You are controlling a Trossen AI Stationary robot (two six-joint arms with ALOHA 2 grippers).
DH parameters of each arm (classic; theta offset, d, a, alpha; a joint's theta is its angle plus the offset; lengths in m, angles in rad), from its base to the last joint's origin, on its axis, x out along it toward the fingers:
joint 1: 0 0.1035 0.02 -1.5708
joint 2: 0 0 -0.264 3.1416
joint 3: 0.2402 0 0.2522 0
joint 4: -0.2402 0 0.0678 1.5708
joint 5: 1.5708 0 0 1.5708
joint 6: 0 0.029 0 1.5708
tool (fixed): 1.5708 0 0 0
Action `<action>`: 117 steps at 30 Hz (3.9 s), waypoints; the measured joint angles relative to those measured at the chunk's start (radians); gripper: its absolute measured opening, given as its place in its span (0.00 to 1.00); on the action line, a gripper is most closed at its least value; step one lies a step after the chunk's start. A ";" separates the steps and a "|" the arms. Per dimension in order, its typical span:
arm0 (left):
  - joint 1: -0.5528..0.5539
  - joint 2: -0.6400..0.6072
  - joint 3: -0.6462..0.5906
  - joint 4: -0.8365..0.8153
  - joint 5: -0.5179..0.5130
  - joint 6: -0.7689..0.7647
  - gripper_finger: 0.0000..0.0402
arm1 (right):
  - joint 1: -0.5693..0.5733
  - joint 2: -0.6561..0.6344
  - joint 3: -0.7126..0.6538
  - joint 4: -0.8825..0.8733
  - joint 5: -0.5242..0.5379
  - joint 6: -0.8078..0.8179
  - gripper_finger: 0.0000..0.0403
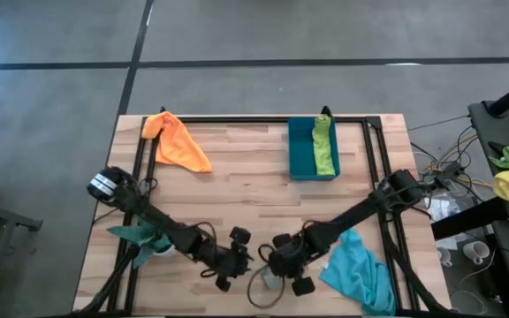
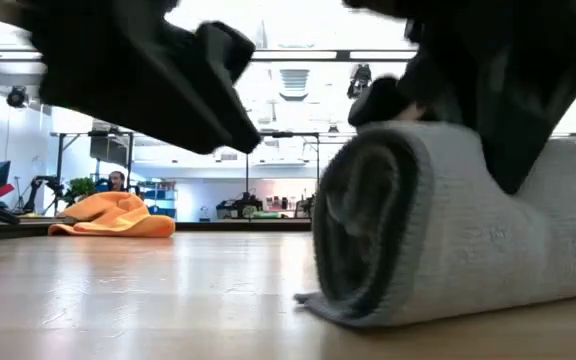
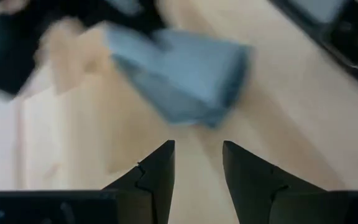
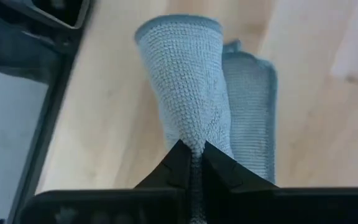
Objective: Roll microfiber towels into tight, uniform cylinder then place into a basket
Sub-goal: Roll the gray towel
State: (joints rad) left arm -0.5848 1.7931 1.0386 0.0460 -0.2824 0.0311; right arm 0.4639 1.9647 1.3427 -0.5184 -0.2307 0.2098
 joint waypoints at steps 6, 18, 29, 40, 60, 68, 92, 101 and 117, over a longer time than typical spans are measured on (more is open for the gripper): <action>-0.066 0.021 0.000 0.120 -0.057 0.004 0.30 | -0.076 0.000 -0.068 0.033 -0.106 -0.002 0.03; -0.001 0.144 0.024 0.352 -0.094 0.161 0.30 | -0.164 0.000 -0.103 0.089 -0.111 -0.078 0.06; 0.063 0.241 0.013 0.337 -0.085 0.073 0.30 | -0.160 -0.043 -0.053 -0.033 -0.107 -0.113 0.41; 0.062 0.237 0.006 0.329 -0.063 -0.002 0.30 | -0.095 -0.226 -0.044 -0.251 0.007 -0.027 0.42; 0.061 0.233 0.008 0.331 -0.063 -0.026 0.30 | -0.114 -0.144 -0.322 -0.012 0.068 -0.005 0.02; 0.062 0.233 0.008 0.333 -0.063 -0.026 0.30 | -0.106 -0.197 -0.222 -0.158 0.078 -0.079 0.09; 0.061 0.228 0.004 0.305 -0.061 -0.026 0.49 | -0.028 0.008 -0.021 -0.071 0.207 -0.071 0.94; 0.061 0.228 0.003 0.303 -0.062 -0.025 0.49 | -0.037 0.070 -0.016 -0.066 0.259 -0.029 0.90; 0.061 0.228 0.002 0.303 -0.062 -0.008 0.49 | -0.049 0.073 0.102 -0.218 0.251 -0.025 0.91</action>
State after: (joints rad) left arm -0.5236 2.0209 1.0405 0.3485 -0.3444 0.0226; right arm 0.4150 2.0374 1.4445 -0.7369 0.0202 0.1846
